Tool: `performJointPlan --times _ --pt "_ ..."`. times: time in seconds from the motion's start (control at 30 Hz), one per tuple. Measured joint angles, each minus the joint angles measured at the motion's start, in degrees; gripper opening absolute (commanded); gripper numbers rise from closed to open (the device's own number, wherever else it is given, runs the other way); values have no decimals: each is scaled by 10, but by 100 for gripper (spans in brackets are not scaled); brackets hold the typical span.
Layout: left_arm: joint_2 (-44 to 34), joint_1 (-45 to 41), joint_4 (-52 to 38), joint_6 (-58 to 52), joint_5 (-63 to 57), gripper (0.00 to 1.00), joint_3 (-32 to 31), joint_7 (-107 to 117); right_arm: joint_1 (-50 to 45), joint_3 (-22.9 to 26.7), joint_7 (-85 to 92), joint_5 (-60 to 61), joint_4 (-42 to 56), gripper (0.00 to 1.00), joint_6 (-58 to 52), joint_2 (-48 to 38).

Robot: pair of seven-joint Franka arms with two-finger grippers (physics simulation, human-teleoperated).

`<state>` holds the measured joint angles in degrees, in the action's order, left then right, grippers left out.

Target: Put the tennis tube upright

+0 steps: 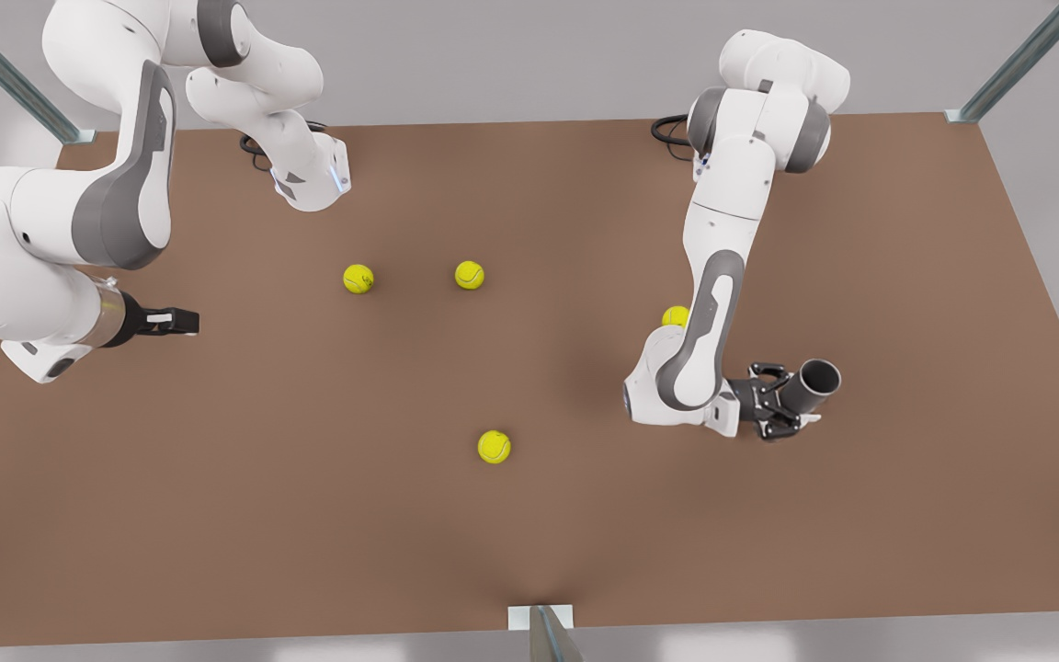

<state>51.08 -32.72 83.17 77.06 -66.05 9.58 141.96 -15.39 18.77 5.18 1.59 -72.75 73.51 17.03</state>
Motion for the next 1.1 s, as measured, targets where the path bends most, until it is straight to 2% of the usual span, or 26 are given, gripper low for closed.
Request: performJointPlan --times 0.4,0.87,0.9,0.93,1.1 --pt "5 -16 22 -54 -31 69 0 28 0 0 4 1 0 100 0 1" --pt "22 -16 26 -48 -37 72 -20 -46 0 0 6 1 0 100 0 1" --pt "24 -16 26 -45 -37 79 -20 -51 1 0 6 1 0 100 0 1" --pt "26 -16 26 -43 -37 100 -20 -56 1 0 6 1 0 100 0 1" --pt "30 -16 25 -38 -37 100 -20 -78 1 0 6 1 0 100 0 1"
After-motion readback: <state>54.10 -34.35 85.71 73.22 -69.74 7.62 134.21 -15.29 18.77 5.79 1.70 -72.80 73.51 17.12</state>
